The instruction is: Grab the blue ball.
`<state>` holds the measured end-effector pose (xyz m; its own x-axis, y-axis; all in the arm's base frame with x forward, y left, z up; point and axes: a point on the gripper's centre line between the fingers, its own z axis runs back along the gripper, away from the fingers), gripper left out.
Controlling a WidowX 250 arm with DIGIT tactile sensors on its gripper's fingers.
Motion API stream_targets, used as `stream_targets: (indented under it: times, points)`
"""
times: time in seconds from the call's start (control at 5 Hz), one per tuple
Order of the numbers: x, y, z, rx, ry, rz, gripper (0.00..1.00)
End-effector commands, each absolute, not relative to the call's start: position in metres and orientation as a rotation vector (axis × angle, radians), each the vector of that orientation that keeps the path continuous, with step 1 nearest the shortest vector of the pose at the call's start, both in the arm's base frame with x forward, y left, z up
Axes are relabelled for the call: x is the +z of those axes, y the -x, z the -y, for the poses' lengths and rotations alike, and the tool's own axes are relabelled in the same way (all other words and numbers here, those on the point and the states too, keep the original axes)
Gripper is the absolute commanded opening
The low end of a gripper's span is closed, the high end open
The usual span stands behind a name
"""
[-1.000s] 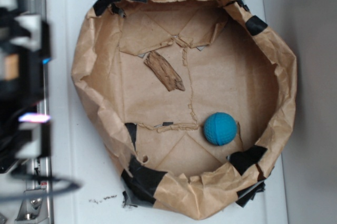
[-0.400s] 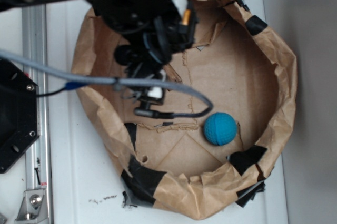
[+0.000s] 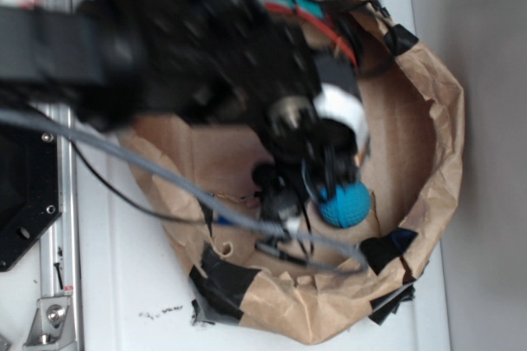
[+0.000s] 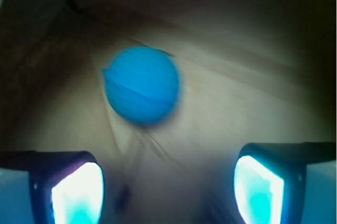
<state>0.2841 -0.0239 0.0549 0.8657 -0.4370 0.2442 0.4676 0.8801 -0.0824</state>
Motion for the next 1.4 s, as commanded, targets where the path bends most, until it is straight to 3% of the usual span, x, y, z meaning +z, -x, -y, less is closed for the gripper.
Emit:
stream_targets:
  times: [0.0,0.2,0.6,0.8,1.0,1.2]
  points:
    - [0.044,-0.311,0.067,-0.589,0.077,0.287,1.00]
    - [0.038,-0.312,0.056,-0.553,0.028,0.287,0.00]
    - [0.101,-0.287,0.037,-0.418,0.053,0.425,0.00]
    - [0.145,-0.266,0.018,-0.343,0.006,0.434,0.00]
    - [0.170,-0.235,0.006,-0.069,0.072,0.257,0.41]
    - [0.168,-0.230,-0.018,0.163,-0.056,0.117,0.00]
